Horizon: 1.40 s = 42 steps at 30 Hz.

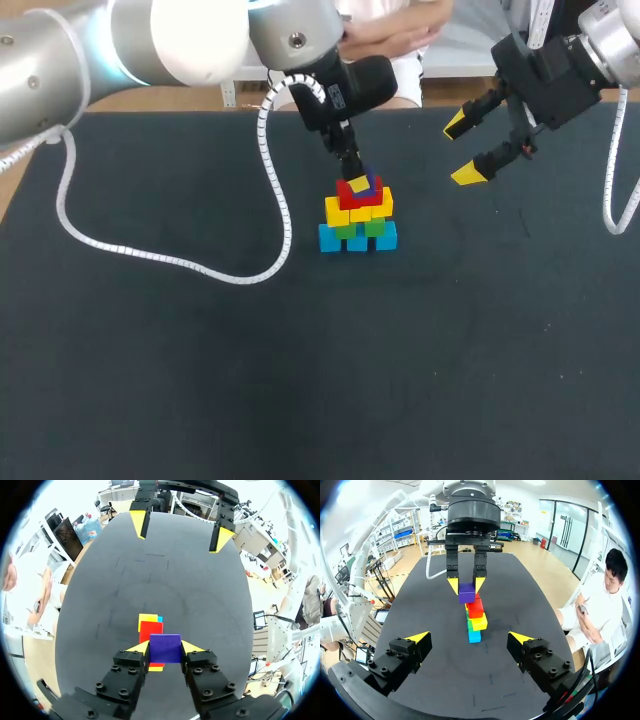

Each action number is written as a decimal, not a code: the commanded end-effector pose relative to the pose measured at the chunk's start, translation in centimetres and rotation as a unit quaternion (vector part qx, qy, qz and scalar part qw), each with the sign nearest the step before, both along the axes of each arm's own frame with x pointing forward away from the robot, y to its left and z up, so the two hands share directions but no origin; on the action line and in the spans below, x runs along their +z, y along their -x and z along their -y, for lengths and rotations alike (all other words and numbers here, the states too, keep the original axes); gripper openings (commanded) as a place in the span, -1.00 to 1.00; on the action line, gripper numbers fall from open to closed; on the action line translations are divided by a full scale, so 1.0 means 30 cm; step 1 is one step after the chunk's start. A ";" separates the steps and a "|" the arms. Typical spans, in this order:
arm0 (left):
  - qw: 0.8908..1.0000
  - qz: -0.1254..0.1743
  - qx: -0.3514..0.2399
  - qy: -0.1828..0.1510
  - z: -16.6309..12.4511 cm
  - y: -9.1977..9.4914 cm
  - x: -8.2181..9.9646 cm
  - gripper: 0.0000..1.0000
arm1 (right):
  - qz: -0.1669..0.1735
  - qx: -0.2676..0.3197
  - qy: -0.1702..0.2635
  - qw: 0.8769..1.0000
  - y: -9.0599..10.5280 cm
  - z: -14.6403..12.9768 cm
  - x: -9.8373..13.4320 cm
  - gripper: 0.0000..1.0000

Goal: Place the blue cubes, place green cubes on the blue cubes, place the yellow cubes on the green cubes, then place the red cubes on the yellow cubes, and place purple cube on the red cubes.

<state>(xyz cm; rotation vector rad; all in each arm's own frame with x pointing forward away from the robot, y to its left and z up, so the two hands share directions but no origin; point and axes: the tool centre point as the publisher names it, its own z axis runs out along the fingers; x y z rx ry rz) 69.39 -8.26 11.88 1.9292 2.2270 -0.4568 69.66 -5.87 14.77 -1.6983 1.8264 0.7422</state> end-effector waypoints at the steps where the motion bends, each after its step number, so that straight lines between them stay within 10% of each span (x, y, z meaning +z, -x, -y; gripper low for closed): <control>1: 1.000 -0.003 -0.002 -0.002 0.004 -0.012 0.000 -1.00 | 0.000 0.000 -0.001 1.000 0.001 0.001 0.000 1.00; 42: 1.000 -0.004 -0.008 -0.009 0.010 -0.045 -0.006 -1.00 | 0.000 0.000 -0.001 1.000 0.001 0.001 0.000 1.00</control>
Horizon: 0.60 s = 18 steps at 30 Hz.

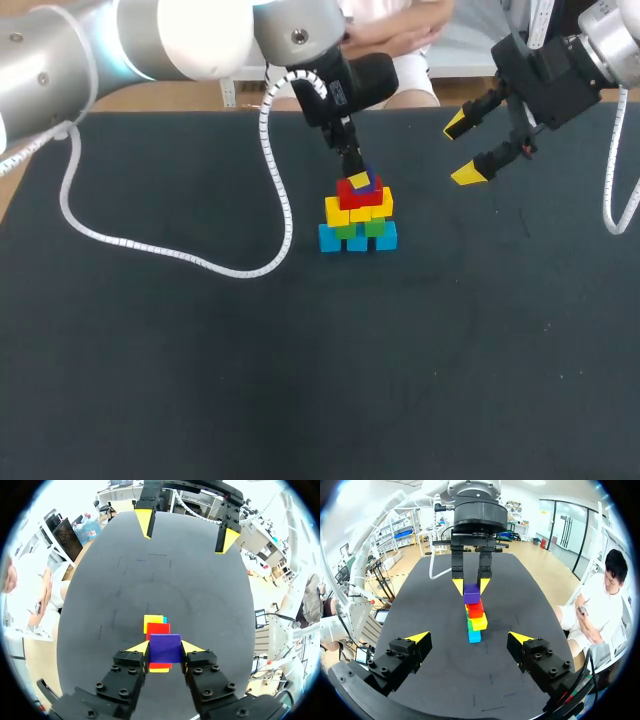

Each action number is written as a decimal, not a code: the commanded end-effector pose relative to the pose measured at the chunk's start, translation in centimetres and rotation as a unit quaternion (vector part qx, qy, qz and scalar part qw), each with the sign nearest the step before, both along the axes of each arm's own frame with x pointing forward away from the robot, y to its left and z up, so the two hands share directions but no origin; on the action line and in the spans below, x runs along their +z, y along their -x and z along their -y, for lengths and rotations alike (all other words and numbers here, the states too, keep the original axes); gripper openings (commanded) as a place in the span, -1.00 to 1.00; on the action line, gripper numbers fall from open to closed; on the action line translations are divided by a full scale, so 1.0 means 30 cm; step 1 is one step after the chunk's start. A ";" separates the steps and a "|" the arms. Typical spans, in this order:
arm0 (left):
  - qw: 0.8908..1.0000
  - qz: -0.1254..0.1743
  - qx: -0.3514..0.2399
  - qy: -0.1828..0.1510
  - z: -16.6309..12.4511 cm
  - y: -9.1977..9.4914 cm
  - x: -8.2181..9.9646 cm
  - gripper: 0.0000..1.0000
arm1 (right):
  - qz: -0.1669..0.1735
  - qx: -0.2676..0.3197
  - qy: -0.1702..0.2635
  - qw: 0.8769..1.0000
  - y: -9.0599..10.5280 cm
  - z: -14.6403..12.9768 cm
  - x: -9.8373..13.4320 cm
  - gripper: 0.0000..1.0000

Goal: Place the blue cubes, place green cubes on the blue cubes, place the yellow cubes on the green cubes, then place the red cubes on the yellow cubes, and place purple cube on the red cubes.

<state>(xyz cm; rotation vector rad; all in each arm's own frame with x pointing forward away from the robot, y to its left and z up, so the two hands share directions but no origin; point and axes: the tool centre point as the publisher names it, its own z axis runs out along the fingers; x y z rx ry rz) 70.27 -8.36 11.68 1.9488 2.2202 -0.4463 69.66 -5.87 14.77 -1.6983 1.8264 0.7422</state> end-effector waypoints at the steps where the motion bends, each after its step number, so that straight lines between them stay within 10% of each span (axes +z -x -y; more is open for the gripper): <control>1: 1.000 -0.006 -0.001 -0.005 0.006 -0.015 -0.001 -0.95 | 0.000 0.000 -0.001 1.000 0.001 0.001 0.000 1.00; 3: 1.000 -0.006 -0.001 -0.005 0.006 -0.015 -0.002 -0.43 | 0.000 0.000 -0.001 1.000 0.001 0.001 0.000 1.00; 4: 1.000 -0.006 -0.001 -0.005 0.006 -0.015 -0.002 0.59 | 0.000 0.000 -0.001 1.000 0.001 0.001 0.000 1.00; 5: 1.000 -0.005 -0.001 -0.004 0.006 -0.015 -0.002 0.97 | 0.000 0.000 -0.001 1.000 0.001 0.001 0.000 1.00; 18: 1.000 0.003 0.011 0.004 -0.007 -0.011 0.008 1.00 | 0.000 0.000 -0.001 1.000 0.001 0.001 0.000 1.00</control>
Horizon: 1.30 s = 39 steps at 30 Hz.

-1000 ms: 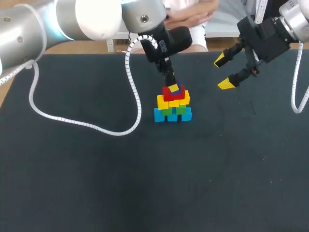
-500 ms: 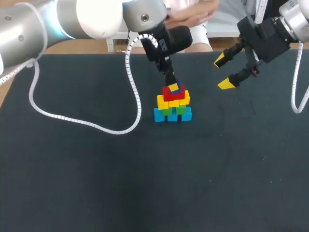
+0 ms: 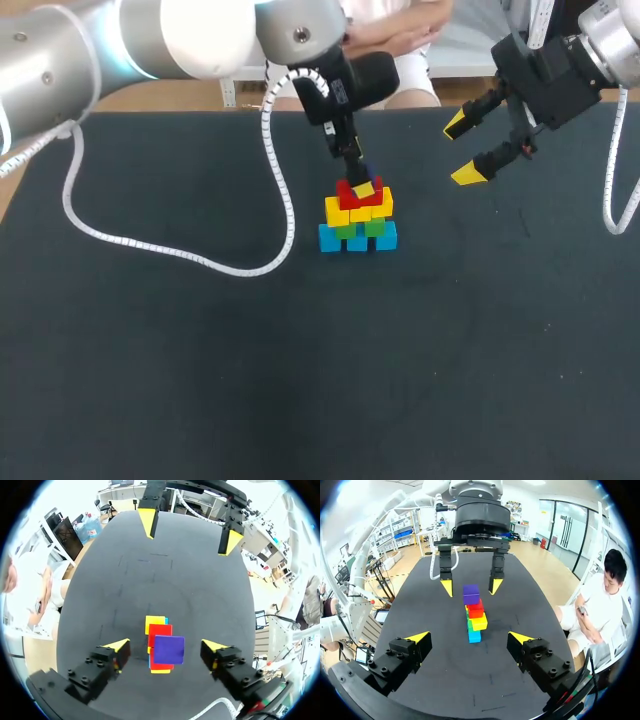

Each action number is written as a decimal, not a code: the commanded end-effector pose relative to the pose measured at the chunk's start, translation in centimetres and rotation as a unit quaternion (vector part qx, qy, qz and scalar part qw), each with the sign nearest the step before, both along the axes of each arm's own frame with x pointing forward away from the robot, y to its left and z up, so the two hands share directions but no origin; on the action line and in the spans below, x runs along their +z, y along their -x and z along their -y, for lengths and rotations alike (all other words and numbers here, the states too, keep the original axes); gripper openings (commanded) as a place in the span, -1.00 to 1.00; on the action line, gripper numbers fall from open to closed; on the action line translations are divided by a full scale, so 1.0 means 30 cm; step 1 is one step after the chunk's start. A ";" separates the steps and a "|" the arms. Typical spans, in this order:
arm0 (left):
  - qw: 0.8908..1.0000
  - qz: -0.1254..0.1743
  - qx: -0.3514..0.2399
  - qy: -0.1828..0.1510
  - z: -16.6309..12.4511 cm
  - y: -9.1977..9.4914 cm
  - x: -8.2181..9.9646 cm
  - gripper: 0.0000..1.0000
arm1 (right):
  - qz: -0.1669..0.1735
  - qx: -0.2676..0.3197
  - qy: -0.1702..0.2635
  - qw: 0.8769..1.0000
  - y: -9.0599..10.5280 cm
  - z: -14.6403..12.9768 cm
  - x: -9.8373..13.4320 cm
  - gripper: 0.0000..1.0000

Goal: Place the blue cubes, place green cubes on the blue cubes, place the yellow cubes on the green cubes, then place the red cubes on the yellow cubes, and place purple cube on the red cubes.

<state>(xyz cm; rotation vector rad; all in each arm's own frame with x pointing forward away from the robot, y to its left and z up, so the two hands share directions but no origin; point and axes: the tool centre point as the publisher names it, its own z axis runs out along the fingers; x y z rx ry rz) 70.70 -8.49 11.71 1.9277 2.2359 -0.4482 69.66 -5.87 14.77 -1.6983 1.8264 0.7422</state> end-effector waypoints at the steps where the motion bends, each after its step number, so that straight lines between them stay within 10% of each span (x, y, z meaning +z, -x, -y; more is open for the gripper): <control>1: 1.000 0.011 0.006 0.006 -0.016 0.005 0.012 1.00 | 0.000 0.000 -0.001 1.000 0.001 0.001 0.000 1.00; 22: 0.992 0.120 0.017 0.027 -0.121 0.108 0.176 1.00 | 0.000 0.000 -0.001 1.000 0.001 0.001 0.000 1.00; 39: 0.991 0.127 0.024 0.034 -0.178 0.166 0.172 1.00 | 0.000 0.000 -0.001 1.000 0.001 0.001 0.000 1.00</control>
